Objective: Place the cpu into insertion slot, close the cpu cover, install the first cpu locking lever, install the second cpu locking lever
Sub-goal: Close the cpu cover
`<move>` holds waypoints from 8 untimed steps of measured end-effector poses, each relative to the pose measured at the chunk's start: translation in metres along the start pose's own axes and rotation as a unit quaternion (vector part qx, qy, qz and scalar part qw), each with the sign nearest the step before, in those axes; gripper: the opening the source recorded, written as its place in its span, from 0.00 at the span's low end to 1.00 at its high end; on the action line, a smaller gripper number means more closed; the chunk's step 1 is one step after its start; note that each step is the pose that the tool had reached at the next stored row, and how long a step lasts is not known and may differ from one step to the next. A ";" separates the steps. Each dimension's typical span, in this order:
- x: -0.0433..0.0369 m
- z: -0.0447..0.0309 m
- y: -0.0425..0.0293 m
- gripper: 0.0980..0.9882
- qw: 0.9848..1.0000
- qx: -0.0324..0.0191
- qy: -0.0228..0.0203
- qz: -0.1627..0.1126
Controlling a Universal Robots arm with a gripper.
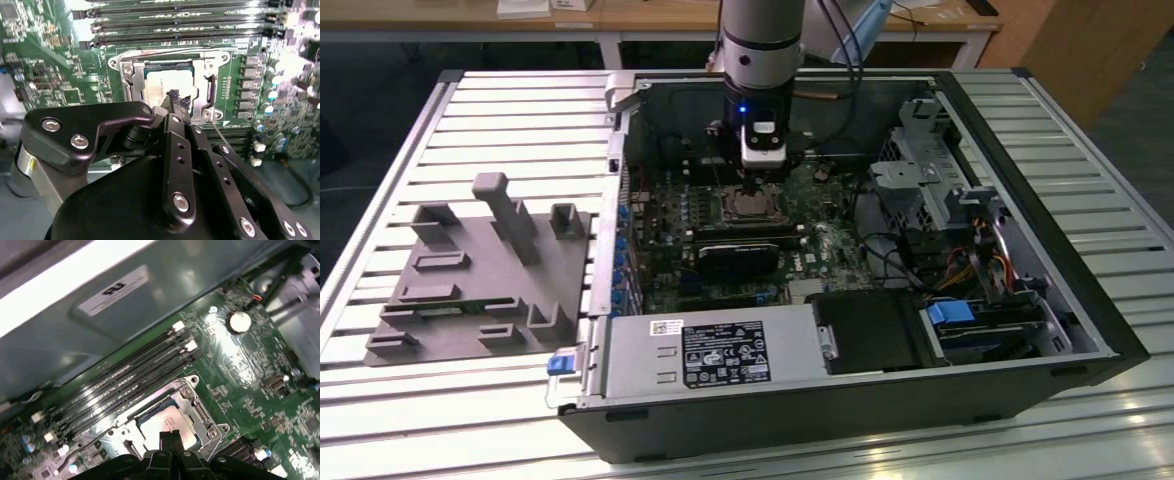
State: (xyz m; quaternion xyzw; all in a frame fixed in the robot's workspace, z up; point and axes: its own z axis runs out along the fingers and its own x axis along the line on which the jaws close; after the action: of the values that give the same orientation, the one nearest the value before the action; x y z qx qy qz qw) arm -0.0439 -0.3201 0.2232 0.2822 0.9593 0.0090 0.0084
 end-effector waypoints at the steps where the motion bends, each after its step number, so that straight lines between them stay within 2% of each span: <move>1: 0.0000 0.0002 0.0000 0.00 1.000 0.000 0.000 -0.009; 4: 0.0000 0.0006 0.0000 0.00 0.999 0.000 0.001 -0.036; 8: 0.0000 0.0009 0.0000 0.00 0.997 -0.001 0.001 -0.073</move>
State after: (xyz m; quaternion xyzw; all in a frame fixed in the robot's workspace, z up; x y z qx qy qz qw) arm -0.0438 -0.3201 0.2223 0.2117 0.9773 0.0093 0.0078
